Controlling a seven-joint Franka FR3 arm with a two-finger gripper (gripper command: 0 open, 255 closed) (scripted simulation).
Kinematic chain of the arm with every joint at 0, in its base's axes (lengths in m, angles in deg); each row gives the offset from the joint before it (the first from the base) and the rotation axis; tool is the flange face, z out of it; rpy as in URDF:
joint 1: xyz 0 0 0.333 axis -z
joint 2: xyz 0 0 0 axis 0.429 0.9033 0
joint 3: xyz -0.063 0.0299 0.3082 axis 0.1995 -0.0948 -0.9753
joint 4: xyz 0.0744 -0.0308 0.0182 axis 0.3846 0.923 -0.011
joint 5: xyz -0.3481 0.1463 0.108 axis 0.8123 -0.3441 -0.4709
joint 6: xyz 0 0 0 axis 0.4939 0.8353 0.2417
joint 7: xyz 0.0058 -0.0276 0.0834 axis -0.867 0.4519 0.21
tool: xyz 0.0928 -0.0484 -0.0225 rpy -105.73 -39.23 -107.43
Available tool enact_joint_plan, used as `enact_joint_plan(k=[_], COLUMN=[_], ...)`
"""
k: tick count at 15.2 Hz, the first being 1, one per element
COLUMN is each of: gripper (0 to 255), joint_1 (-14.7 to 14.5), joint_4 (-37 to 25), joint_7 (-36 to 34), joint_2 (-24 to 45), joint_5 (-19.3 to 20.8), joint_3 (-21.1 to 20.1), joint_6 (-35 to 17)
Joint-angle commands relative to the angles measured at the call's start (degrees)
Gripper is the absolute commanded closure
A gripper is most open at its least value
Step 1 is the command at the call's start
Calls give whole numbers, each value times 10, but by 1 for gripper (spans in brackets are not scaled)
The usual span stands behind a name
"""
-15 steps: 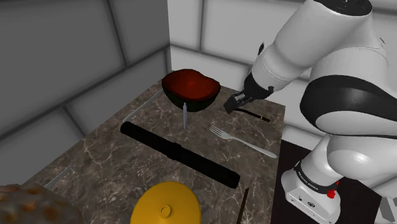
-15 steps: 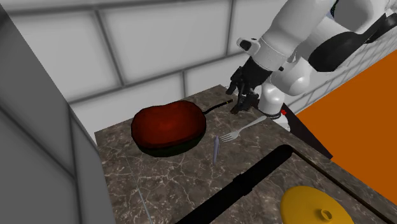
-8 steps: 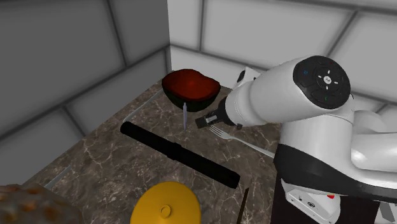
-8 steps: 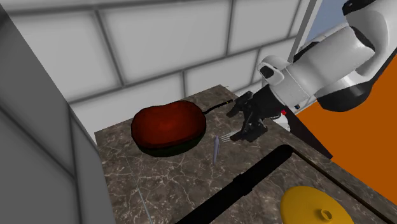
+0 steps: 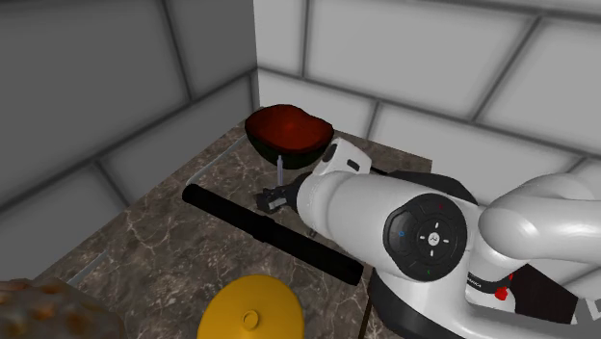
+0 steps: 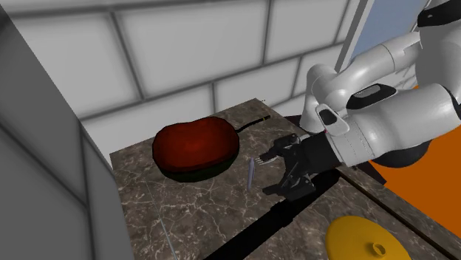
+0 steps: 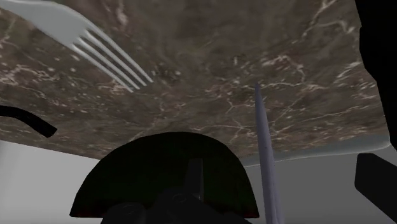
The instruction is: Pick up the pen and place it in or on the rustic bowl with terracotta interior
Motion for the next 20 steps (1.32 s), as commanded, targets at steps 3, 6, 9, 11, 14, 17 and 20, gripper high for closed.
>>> enact_joint_plan(k=[3, 6, 9, 11, 14, 17, 20], gripper=[0, 0, 0, 0, 255, 255, 255], joint_1=[39, 64, 64, 64, 64, 64, 64], joint_4=[2, 3, 3, 3, 3, 3, 3], joint_7=[-5, -7, -7, -7, -7, -7, -7], joint_2=[14, 23, 23, 23, 23, 23, 23], joint_5=[2, 3, 3, 3, 3, 3, 3], joint_3=[-27, -43, -43, -43, -43, -43, -43], joint_6=[-39, -62, -62, -62, -62, -62, -62])
